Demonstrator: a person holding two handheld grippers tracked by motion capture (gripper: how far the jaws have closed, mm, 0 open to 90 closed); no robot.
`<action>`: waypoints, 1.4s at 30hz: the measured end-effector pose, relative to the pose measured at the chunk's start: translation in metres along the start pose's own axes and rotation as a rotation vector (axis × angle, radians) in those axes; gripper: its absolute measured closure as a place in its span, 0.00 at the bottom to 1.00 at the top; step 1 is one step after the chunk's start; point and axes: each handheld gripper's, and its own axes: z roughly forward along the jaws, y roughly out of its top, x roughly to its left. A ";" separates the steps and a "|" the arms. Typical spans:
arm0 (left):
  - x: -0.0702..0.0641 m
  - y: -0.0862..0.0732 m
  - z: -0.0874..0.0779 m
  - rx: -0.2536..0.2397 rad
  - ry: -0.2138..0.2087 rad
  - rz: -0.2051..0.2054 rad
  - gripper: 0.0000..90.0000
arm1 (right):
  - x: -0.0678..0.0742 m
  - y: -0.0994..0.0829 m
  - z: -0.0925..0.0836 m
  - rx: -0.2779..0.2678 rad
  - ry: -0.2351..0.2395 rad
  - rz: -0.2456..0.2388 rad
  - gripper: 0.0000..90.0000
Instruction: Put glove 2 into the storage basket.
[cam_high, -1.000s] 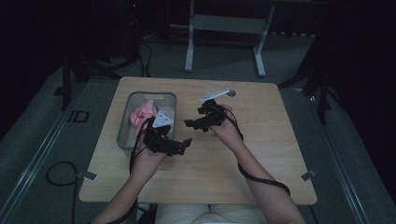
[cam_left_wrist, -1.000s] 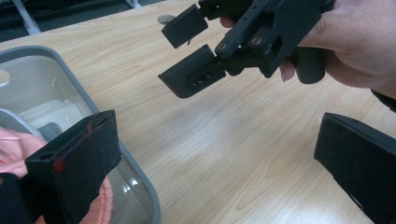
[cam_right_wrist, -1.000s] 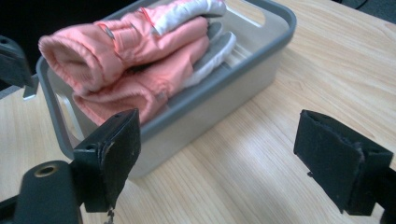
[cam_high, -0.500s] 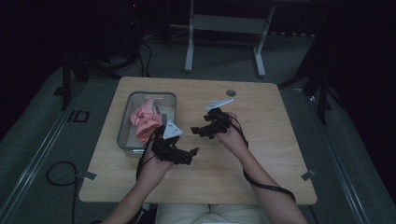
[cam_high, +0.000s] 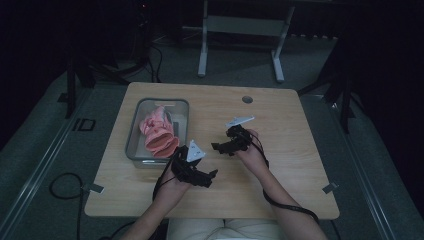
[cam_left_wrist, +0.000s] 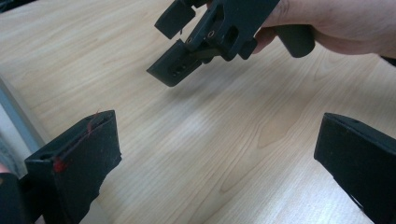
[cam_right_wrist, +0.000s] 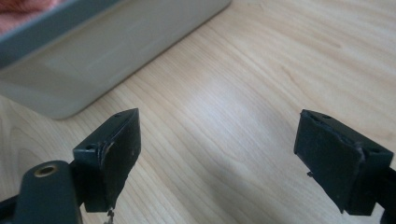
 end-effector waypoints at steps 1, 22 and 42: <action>0.000 -0.001 0.002 0.002 -0.007 -0.001 0.00 | 0.000 -0.003 0.001 0.001 0.000 -0.001 0.16; -0.019 -0.031 0.036 0.027 -0.045 0.065 0.00 | -0.002 -0.042 -0.005 -0.017 -0.006 -0.028 0.16; -0.016 -0.042 0.046 0.041 -0.017 0.071 0.00 | -0.007 -0.062 -0.008 -0.030 -0.025 -0.032 0.15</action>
